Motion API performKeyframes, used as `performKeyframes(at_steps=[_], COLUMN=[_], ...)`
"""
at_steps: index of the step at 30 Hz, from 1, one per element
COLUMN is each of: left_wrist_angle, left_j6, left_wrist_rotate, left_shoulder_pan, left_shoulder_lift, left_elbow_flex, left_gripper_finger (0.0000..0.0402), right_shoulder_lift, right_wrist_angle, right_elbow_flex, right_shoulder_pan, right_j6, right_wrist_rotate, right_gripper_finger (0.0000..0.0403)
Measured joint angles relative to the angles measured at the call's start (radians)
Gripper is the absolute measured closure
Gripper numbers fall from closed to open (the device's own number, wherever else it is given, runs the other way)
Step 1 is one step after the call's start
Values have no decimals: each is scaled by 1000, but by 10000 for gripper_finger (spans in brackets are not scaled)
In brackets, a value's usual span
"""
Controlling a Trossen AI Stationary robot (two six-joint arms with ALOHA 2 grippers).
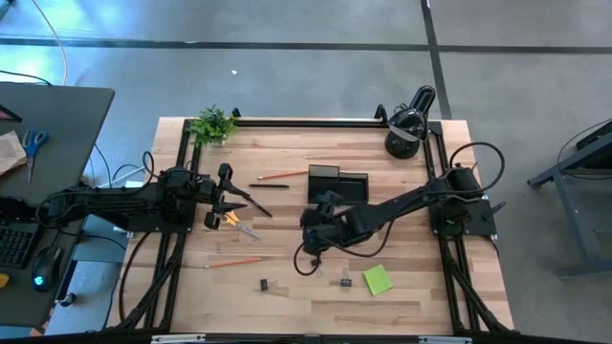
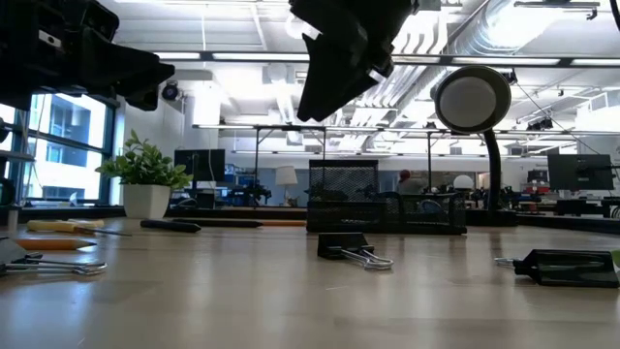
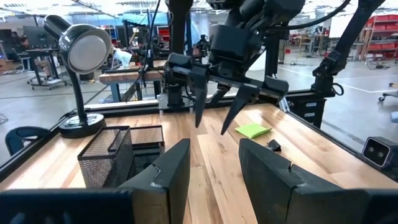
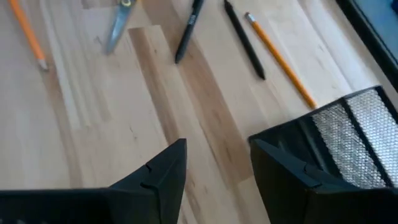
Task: Pick and place office supplies into organizer
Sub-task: Put the orange pencil into the desk organizer
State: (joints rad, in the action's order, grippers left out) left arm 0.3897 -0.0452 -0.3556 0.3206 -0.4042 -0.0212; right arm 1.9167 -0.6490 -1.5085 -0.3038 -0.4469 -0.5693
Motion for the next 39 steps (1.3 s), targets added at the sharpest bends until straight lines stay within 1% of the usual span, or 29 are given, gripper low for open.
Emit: performKeyframes(at_steps=[7, 12, 24, 28, 32, 39], left_wrist_angle=[3, 3, -2, -16, -48, -110], left_j6=[-2, -9, -2, 8, 28, 108], left_wrist_rotate=[1, 1, -5, -26, -58, -118], left_shoulder_pan=[0, 0, 0, 0, 0, 0], left_shoulder_lift=[0, 0, 0, 0, 0, 1], left_elbow_flex=[0, 0, 0, 0, 0, 0], left_gripper_finger=[273, 273, 273, 273, 273, 273], right_shoulder_lift=[0, 0, 4, 19, 25, 27], right_wrist_angle=[16, 32, 96, 137, 200, 322], right_elbow_flex=[0, 0, 4, 27, 68, 120], right_shoulder_pan=[1, 8, 7, -10, -26, -70], right_j6=[15, 88, 25, 16, -35, -83], right_wrist_rotate=[12, 49, 77, 109, 137, 137], right_gripper_finger=[235, 235, 255, 258, 257, 262])
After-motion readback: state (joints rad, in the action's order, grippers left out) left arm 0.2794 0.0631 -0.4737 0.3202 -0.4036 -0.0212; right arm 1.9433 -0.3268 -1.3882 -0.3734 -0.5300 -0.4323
